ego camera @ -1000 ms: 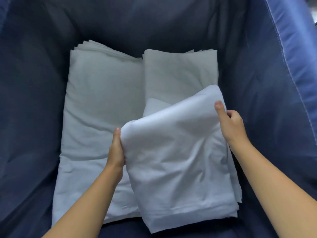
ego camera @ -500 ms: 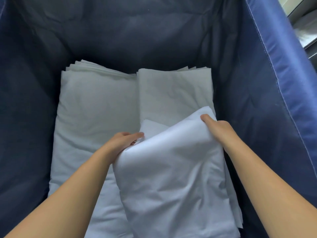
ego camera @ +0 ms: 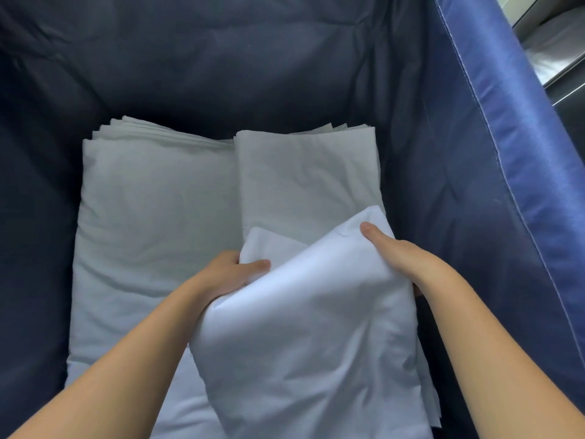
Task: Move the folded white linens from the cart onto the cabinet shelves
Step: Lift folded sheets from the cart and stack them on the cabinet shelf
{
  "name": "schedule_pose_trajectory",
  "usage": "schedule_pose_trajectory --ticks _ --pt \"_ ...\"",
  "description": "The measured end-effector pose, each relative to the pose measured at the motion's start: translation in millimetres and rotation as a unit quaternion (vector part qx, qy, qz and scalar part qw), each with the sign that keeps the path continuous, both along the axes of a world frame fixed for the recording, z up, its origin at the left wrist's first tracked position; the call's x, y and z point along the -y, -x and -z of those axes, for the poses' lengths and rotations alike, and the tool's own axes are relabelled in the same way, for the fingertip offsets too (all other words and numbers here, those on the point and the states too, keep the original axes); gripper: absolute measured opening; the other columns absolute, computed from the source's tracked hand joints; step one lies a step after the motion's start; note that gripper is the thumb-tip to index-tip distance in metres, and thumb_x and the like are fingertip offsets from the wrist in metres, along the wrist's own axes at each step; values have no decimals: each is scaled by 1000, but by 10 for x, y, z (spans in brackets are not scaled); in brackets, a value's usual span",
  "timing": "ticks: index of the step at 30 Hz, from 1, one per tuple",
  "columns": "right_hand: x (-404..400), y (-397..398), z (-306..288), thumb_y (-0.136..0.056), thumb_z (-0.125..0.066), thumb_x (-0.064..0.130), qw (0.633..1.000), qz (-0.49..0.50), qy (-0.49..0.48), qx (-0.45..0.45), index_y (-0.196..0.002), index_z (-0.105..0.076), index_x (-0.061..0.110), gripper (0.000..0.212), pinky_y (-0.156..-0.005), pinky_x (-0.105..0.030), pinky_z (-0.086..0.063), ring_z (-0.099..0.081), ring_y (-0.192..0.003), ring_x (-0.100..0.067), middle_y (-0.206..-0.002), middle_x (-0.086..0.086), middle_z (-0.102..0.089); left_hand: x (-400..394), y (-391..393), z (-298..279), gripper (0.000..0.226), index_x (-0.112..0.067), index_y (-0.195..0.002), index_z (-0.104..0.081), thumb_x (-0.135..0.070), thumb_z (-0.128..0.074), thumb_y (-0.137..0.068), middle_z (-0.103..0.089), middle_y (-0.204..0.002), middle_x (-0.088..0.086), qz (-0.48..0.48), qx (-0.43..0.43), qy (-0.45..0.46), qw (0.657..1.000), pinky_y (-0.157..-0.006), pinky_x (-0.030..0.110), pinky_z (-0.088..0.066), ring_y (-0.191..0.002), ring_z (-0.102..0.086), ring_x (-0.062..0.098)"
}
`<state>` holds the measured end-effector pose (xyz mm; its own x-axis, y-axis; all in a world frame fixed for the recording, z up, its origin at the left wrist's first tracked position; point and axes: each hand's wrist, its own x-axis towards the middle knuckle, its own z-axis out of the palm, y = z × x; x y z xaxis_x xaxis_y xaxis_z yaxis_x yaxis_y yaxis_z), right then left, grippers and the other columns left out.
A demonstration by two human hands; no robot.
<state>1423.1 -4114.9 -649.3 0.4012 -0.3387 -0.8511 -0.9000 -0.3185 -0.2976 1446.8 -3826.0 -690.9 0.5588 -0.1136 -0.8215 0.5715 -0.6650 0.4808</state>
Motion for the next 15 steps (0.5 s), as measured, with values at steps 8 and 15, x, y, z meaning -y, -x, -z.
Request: schedule_pose_trajectory --ticks 8,15 --pt "36 25 -53 -89 -51 58 986 -44 64 146 -98 -65 9 51 -64 -32 -42 -59 -79 -20 -90 0 -65 91 -103 0 34 -20 -88 -72 -53 -64 -83 -72 -77 -1 -48 220 60 972 -70 43 -55 -73 -69 26" --pt "25 -49 -43 -86 -65 16 930 45 -5 364 -85 -56 -7 25 -60 -34 -42 -51 -65 -20 -73 -16 -58 181 -353 -32 20 -20 -82 -67 -36 -68 -93 -65 -70 0 -233 285 66 927 -49 25 -49 -61 -60 17"
